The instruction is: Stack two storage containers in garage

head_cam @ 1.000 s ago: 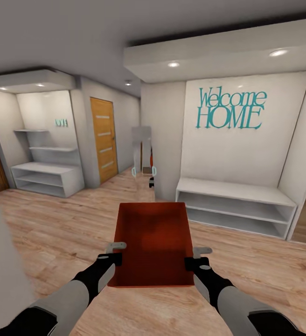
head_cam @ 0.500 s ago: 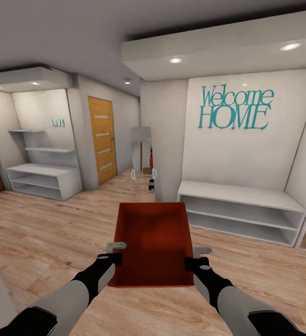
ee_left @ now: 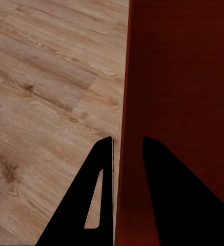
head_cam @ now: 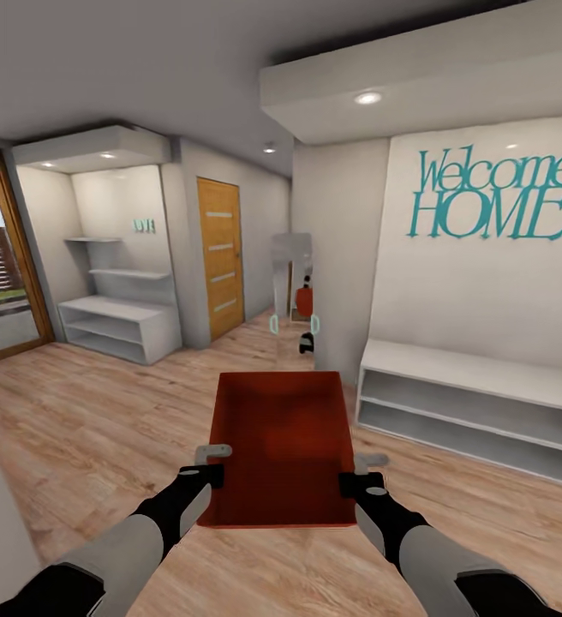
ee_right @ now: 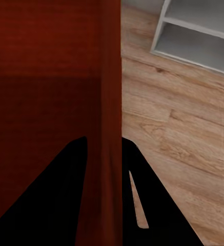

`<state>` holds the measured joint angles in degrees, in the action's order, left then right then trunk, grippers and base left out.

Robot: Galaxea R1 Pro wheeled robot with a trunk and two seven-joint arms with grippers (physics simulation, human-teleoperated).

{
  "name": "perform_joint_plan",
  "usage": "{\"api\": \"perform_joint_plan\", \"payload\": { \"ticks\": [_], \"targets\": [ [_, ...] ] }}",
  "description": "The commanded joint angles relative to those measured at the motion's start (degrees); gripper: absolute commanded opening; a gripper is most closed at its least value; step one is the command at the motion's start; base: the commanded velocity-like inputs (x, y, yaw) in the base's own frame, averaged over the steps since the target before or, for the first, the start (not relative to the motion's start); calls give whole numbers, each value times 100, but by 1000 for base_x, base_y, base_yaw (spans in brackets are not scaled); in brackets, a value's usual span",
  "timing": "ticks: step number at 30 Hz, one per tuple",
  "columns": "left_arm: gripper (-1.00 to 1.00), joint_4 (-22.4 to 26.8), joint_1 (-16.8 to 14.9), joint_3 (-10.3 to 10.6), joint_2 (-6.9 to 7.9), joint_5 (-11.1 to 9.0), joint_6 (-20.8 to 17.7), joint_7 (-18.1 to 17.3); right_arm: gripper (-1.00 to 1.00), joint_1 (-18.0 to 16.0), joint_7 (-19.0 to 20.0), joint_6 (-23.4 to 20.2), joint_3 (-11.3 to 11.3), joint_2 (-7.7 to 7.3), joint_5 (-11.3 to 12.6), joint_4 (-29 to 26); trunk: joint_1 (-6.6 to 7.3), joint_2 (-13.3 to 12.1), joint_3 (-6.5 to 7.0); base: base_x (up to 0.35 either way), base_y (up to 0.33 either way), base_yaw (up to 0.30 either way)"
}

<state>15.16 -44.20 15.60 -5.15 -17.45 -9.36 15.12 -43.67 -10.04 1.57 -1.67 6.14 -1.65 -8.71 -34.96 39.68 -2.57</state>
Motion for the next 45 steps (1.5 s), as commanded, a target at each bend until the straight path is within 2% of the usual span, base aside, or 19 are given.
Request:
{"api": "perform_joint_plan", "payload": {
  "ticks": [1, 9, 27, 34, 45],
  "targets": [
    [-100, 26, -10, -121, 91, 128, 136, 131, -100, -1, 20, 10, -47, -1, 60, 17, -5, 9, -10, 322, 0, 269],
    [-100, 23, -10, -121, 92, 128, 136, 131, -100, -1, 20, 10, -46, -4, 56, 16, -5, 9, -10, 322, 0, 161],
    [-100, -22, -10, -127, 138, 109, 136, 131, -100, -1, 27, 18, -45, -6, 51, 10, -5, 9, -10, 322, 0, 4],
    [-100, -22, -10, -127, 153, 20, 136, 131, -100, -1, 20, 19, -44, -7, 58, 11, -5, 9, -10, 322, 0, 8],
    [-100, -16, -10, -127, 148, 5, 136, 131, -100, -1, 20, 19, -44, -7, 59, 9, -5, 9, -10, 322, 0, 242]
  ]
}}
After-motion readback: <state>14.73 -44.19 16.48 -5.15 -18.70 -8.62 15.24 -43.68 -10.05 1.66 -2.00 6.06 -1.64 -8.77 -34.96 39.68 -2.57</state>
